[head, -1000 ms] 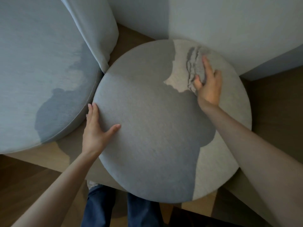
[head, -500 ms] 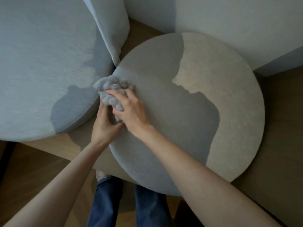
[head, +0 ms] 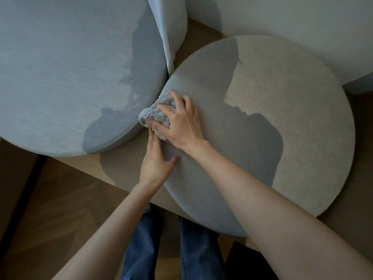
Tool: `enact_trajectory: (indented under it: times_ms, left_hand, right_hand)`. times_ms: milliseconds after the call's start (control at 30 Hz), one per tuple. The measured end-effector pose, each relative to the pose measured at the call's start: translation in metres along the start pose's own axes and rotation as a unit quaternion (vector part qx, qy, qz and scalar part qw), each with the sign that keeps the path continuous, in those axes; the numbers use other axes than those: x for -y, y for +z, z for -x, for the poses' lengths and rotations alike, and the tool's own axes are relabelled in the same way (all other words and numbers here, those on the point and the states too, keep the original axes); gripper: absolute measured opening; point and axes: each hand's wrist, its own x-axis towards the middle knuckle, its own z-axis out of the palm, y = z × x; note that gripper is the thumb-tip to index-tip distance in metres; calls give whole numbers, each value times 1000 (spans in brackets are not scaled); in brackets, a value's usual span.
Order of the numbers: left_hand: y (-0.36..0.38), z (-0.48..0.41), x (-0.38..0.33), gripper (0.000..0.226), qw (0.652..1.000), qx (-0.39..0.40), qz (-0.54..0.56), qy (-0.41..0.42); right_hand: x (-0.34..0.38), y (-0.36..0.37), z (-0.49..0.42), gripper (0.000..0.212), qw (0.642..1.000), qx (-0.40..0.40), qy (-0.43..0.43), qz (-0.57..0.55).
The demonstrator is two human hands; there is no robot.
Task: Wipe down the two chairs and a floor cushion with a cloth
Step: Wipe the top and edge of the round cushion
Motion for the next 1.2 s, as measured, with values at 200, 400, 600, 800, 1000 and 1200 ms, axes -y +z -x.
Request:
enact_trajectory:
  times_ms: [200, 400, 600, 800, 1000, 1200]
  left_hand:
    - [3, 2, -3, 98, 1000, -1, -6, -22]
    - [3, 0, -4, 93, 999, 3, -24, -46]
    - [12, -11, -13, 91, 998, -25, -30, -42]
    - [18, -19, -23, 92, 996, -54, -62, -37]
    - [18, -17, -26, 91, 995, -57, -59, -49]
    - [19, -17, -30, 88, 993, -45, -102, -44]
  right_hand:
    - [0, -2, -2, 38, 999, 28, -17, -3]
    - [-55, -38, -4, 36, 998, -14, 62, 14]
    - [-191, -117, 18, 38, 943, -182, 267, 78]
    - [-169, -91, 26, 47, 902, -240, 359, 25]
    - [-55, -33, 56, 42, 985, -116, 105, -78]
    - [-150, -83, 50, 44, 983, -114, 142, 33]
